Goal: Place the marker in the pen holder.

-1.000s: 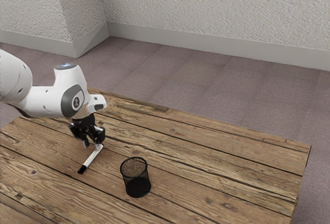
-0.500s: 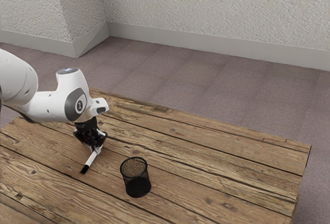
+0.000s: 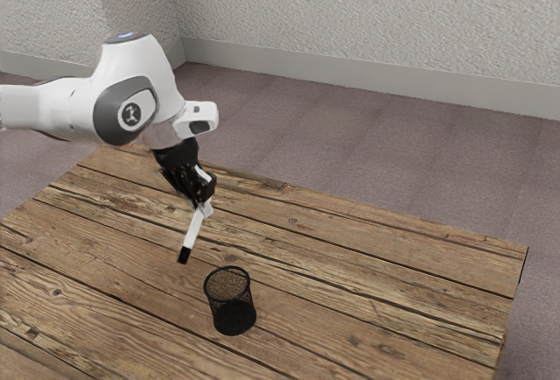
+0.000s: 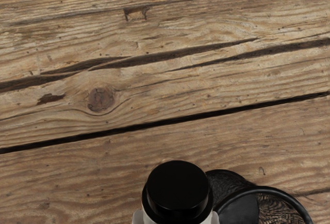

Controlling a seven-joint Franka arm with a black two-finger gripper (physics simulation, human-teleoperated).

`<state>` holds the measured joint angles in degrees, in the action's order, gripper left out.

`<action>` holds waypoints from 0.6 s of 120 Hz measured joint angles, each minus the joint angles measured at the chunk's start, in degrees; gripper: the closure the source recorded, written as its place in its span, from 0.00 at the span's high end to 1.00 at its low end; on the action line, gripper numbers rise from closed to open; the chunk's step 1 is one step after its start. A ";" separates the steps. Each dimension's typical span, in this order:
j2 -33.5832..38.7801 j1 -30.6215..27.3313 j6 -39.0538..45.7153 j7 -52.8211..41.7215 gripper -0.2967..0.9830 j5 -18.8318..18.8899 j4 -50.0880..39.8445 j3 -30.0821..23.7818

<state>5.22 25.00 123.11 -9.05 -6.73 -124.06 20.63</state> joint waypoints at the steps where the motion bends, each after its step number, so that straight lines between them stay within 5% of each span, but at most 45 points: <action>1: -0.02 0.18 -0.15 0.03 0.15 -0.01 0.16 -0.01; 72: -10.63 7.29 -1.19 1.67 0.17 -3.31 6.18 -0.14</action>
<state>-5.41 32.29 121.92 -7.38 -10.04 -117.88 20.49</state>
